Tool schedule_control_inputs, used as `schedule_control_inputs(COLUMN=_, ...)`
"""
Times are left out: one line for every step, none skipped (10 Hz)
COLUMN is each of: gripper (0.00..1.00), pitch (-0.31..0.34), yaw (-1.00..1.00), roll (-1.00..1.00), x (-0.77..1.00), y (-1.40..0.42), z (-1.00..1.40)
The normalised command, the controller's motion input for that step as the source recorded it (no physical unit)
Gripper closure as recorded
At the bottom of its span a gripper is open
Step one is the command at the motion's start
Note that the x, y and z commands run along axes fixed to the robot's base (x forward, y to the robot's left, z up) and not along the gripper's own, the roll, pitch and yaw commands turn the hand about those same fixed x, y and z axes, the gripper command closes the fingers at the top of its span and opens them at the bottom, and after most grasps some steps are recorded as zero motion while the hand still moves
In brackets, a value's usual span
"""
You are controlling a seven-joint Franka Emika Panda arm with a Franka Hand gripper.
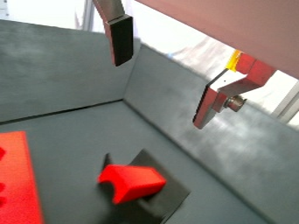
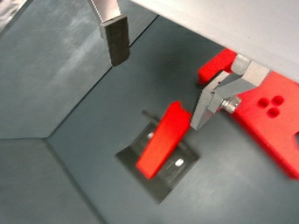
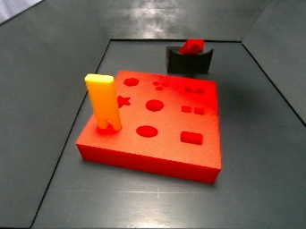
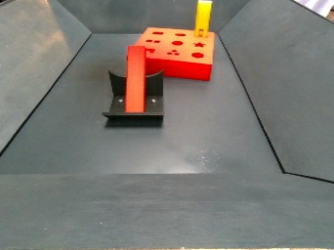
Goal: Pick up the arch object. Move up. Place the arch object on the fixture. Regrasp the arch object. Rotate the arch object. Move to above the board. Insert the arch object.
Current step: Regrasp the arch object.
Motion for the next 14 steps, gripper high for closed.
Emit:
schedule_control_inputs(gripper=0.0, pitch=0.113, yaw=0.06, roll=1.0, x=0.09, y=-0.04, z=0.0)
schedule_control_inputs(gripper=0.0, pitch=0.128, yaw=0.07, roll=1.0, x=0.09, y=-0.04, z=0.0)
schedule_control_inputs(gripper=0.0, pitch=0.169, yaw=0.11, roll=1.0, x=0.09, y=-0.04, z=0.0)
schedule_control_inputs(gripper=0.0, pitch=0.186, yaw=0.13, roll=1.0, x=0.1, y=-0.05, z=0.0)
schedule_control_inputs(gripper=0.0, pitch=0.204, yaw=0.18, roll=0.9, x=0.1, y=-0.05, z=-0.01)
schedule_control_inputs(gripper=0.0, pitch=0.193, yaw=0.19, roll=0.77, x=0.1, y=-0.05, z=-0.01)
schedule_control_inputs(gripper=0.0, pitch=0.15, yaw=0.22, roll=0.45, x=0.1, y=-0.05, z=-0.01)
schedule_control_inputs(gripper=0.0, pitch=0.13, yaw=0.23, roll=0.32, x=0.1, y=-0.05, z=0.0)
schedule_control_inputs(gripper=0.0, pitch=0.077, yaw=0.23, roll=0.19, x=0.09, y=-0.03, z=0.01)
schedule_control_inputs(gripper=0.0, pitch=0.027, yaw=0.22, roll=0.15, x=0.07, y=-0.04, z=-0.01)
schedule_control_inputs(gripper=0.0, pitch=0.008, yaw=0.21, roll=0.14, x=0.08, y=-0.05, z=0.0)
schedule_control_inputs(gripper=0.0, pitch=0.004, yaw=0.16, roll=0.06, x=0.03, y=0.04, z=-1.0)
schedule_control_inputs(gripper=0.0, pitch=-0.006, yaw=0.13, roll=0.06, x=0.04, y=0.05, z=-1.0)
schedule_control_inputs(gripper=0.0, pitch=-0.053, yaw=0.11, roll=0.05, x=0.05, y=0.04, z=-1.0)
